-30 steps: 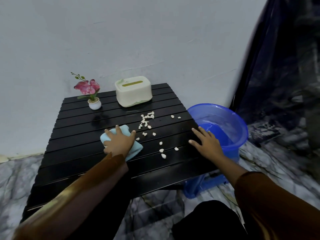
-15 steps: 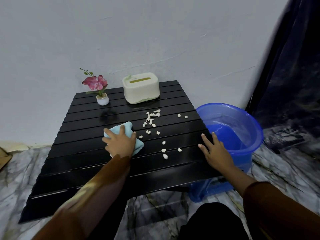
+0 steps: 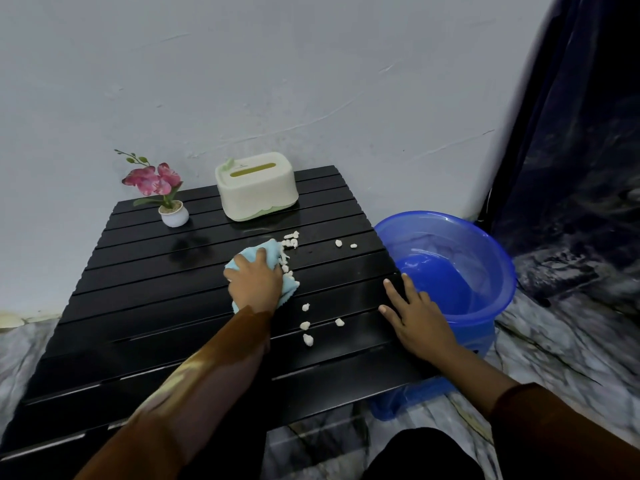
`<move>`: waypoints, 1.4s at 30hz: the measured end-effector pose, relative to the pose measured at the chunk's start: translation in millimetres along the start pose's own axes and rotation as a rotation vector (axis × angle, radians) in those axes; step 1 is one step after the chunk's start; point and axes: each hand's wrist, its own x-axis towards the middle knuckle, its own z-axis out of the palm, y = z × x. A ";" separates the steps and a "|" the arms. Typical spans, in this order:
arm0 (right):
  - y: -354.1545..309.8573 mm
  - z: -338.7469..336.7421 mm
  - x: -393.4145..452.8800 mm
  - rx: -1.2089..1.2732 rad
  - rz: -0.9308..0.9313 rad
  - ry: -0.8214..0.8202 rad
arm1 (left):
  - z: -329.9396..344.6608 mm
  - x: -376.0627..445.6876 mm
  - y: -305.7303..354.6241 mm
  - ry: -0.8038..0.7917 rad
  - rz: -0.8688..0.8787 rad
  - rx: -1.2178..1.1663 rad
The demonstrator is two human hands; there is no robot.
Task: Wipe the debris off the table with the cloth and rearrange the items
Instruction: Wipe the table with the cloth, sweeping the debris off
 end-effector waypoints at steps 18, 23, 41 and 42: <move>-1.4 -2.4 -2.3 0.138 -0.004 0.030 | -13.6 57.3 -24.9 0.038 -0.079 -0.072; -1.0 0.5 -1.0 0.127 0.008 0.031 | 2.7 62.8 5.6 0.040 -0.018 -0.038; -0.9 1.9 -1.4 0.158 0.016 0.055 | 36.4 10.2 183.8 -0.239 0.402 -0.482; -1.3 1.5 -1.6 0.157 0.016 0.053 | 26.9 12.2 179.8 -0.192 0.388 -0.490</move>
